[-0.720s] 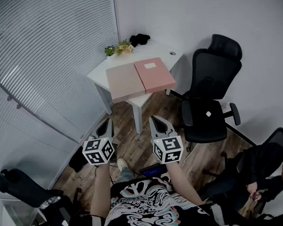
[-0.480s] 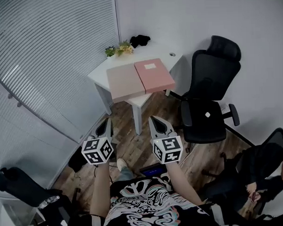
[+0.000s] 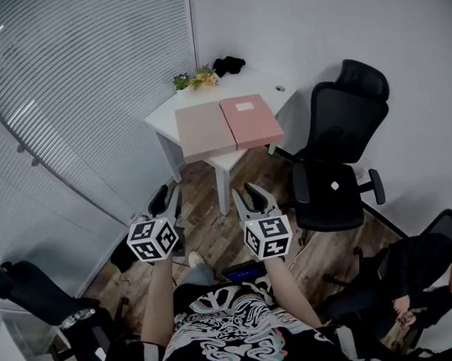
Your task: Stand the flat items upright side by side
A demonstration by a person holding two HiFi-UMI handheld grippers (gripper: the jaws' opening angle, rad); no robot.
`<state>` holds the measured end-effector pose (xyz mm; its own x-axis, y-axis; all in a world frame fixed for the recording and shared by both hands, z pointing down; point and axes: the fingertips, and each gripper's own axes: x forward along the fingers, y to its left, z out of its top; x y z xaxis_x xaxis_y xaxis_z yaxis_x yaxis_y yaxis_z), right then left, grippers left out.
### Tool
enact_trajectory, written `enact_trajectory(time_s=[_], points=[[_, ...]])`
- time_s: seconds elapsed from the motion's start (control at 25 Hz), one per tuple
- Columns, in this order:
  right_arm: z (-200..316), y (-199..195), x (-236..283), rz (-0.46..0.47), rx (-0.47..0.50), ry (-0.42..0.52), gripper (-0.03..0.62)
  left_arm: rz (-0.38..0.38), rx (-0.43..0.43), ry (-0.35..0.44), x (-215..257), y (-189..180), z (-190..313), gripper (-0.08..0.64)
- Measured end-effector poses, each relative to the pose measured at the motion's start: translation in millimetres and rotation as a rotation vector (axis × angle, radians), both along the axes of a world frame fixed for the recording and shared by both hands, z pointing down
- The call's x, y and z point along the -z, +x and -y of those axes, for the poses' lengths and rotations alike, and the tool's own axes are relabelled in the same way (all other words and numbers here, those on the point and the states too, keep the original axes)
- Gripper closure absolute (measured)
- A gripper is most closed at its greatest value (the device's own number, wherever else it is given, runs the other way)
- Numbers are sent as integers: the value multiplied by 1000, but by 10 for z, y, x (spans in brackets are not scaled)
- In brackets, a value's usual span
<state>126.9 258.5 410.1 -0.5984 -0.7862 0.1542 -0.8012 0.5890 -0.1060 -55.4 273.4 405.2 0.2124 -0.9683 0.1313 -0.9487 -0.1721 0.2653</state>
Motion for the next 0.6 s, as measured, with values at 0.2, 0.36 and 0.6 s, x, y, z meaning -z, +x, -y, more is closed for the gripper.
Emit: enact_trajectory(time_s=[0.2, 0.36, 0.6], points=[[67, -160, -90, -5, 17, -15, 462, -11, -30, -35, -108, -65, 98, 411], [254, -205, -131, -12, 10, -20, 462, -91, -49, -49, -198, -121, 297, 408], [778, -396, -351, -35, -18, -65, 462, -151, -89, -92, -425, -306, 871, 407]])
